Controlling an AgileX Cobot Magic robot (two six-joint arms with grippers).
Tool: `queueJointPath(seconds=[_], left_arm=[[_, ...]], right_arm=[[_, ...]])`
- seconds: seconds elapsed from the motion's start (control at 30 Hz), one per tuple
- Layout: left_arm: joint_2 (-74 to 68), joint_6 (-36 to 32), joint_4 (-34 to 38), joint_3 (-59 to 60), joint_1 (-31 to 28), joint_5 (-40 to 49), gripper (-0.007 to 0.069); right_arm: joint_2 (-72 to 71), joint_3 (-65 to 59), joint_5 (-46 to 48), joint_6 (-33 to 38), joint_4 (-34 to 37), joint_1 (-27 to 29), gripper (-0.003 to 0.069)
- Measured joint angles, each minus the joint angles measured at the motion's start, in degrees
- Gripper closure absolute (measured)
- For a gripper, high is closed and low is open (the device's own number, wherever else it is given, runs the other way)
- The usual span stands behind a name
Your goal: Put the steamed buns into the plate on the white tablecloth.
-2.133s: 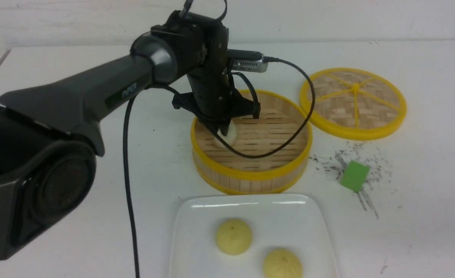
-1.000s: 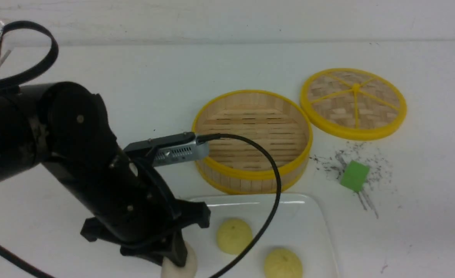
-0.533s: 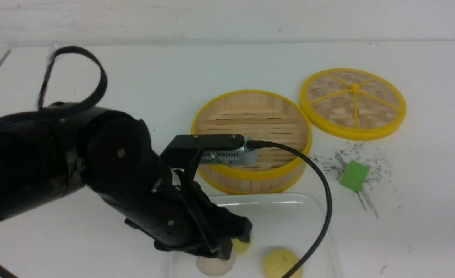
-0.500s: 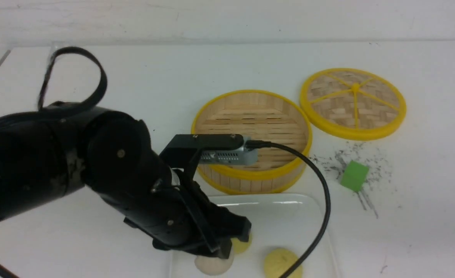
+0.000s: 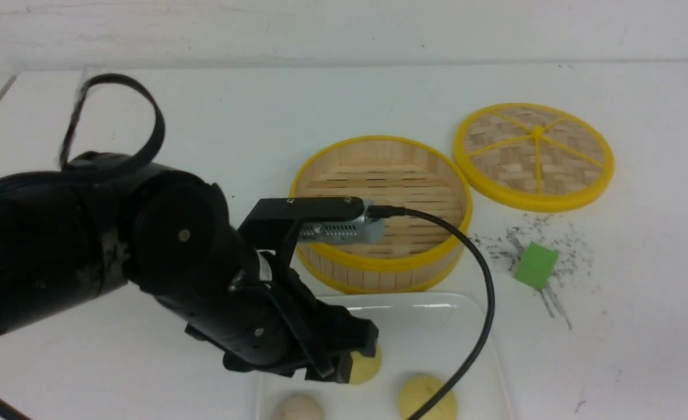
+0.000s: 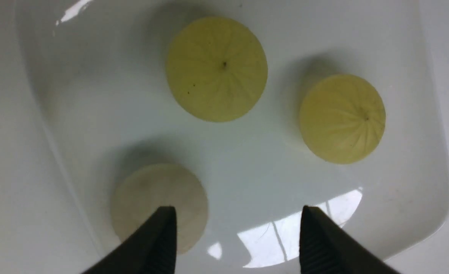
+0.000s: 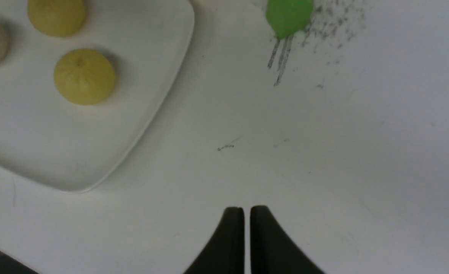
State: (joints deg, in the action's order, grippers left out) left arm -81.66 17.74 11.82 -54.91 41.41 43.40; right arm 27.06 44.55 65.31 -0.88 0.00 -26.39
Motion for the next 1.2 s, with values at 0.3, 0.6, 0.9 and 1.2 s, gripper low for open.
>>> queueJointPath(seconds=[0.3, 0.6, 0.9, 1.2], left_arm=[[0.0, 0.0, -0.15, 0.0, 0.0, -0.51, 0.0191], [0.0, 0.0, -0.17, 0.0, 0.0, -0.46, 0.0388], [0.0, 0.0, -1.56, 0.0, 0.0, -0.03, 0.0619], [0.0, 0.0, -2.74, 0.0, 0.0, -0.03, 0.0622]], right_arm=[[-17.53, -0.24, -2.78, -10.63, -9.02, 0.0, 0.0601], [-23.85, -18.78, -24.02, -18.59, -10.16, 0.0, 0.0662], [-22.16, -21.33, -33.38, -19.78, -9.74, 0.0, 0.0674], [-22.11, -21.33, -33.69, -19.78, -9.74, 0.0, 0.0671]])
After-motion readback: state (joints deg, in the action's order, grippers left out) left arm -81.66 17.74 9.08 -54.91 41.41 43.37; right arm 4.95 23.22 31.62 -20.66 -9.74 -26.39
